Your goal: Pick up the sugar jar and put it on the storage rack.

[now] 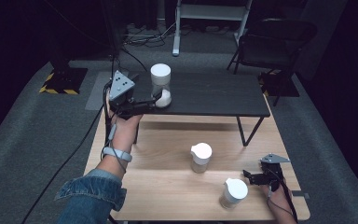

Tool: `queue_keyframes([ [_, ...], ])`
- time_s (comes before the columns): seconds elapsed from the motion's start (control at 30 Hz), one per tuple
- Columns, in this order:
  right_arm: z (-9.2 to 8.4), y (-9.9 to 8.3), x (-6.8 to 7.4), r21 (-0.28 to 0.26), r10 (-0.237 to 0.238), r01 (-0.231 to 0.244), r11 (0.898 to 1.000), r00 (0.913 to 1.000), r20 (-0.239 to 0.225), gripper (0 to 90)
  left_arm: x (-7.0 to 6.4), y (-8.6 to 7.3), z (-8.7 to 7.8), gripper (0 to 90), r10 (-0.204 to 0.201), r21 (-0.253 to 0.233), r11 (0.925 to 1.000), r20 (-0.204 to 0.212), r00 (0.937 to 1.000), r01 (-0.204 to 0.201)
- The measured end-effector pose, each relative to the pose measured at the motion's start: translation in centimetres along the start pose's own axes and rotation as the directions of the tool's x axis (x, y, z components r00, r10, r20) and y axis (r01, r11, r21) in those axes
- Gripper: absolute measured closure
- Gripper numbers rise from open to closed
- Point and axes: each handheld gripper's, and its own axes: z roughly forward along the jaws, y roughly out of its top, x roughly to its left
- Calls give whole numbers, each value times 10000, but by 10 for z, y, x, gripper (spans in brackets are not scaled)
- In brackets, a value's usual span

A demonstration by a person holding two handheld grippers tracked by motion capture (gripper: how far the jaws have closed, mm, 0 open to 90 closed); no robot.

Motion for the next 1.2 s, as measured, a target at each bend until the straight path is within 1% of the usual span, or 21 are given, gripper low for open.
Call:
queue_keyframes([
  [0.1, 0, 0, 0, 6, 2, -2, 10000, 10000, -3, 17, -3, -6, -6, 95, 41, 73, 10000, -47, 10000, -41],
  [0.2, 0, 0, 0, -1, 1, -1, 10000, 10000, 0, 17, -2, -14, -10, 92, -127, 103, 9999, 116, 9999, 126],
  [0.3, 0, 0, 0, 3, -6, 6, 10000, 10000, 2, 17, -3, -20, -14, 87, -197, 179, 9997, 146, 9997, 195],
  [0.37, 0, 0, 0, 3, -6, 6, 10000, 10000, 1, 17, -4, -23, -16, 83, -107, 285, 9995, 140, 9998, 103],
  [0.5, 0, 0, 0, 1, -6, 6, 10000, 10000, 1, 17, -6, -30, -21, 82, -108, 462, 9989, 181, 9998, 100],
  [0.6, 0, 0, 0, 10, 5, -5, 10000, 10000, -1, 17, -9, -37, -24, 76, -68, 518, 9986, 112, 9999, 62],
  [0.73, 0, 0, 0, 10, 4, -4, 10000, 10000, 2, 17, -11, -48, -29, 73, -230, 602, 9980, 274, 9994, 213],
  [0.9, 0, 0, 0, 9, 4, -4, 10000, 10000, 1, 17, -13, -60, -33, 73, -405, 905, 9952, 213, 9990, 384],
  [1.0, 0, 0, 0, 4, -11, 11, 10000, 10000, 7, 17, -13, -68, -35, 73, -636, 1015, 9930, 244, 9977, 608],
  [1.03, 0, 0, 0, 5, -12, 12, 10000, 10000, 7, 17, -13, -68, -35, 73, -636, 1015, 9930, 244, 9977, 608],
  [1.07, 0, 0, 0, 3, -12, 12, 10000, 10000, 6, 17, -14, -73, -37, 73, -667, 1105, 9919, 271, 9974, 633],
  [1.2, 0, 0, 0, 3, -13, 13, 10000, 10000, 7, 17, -16, -84, -40, 74, -779, 1309, 9887, 305, 9965, 733],
])
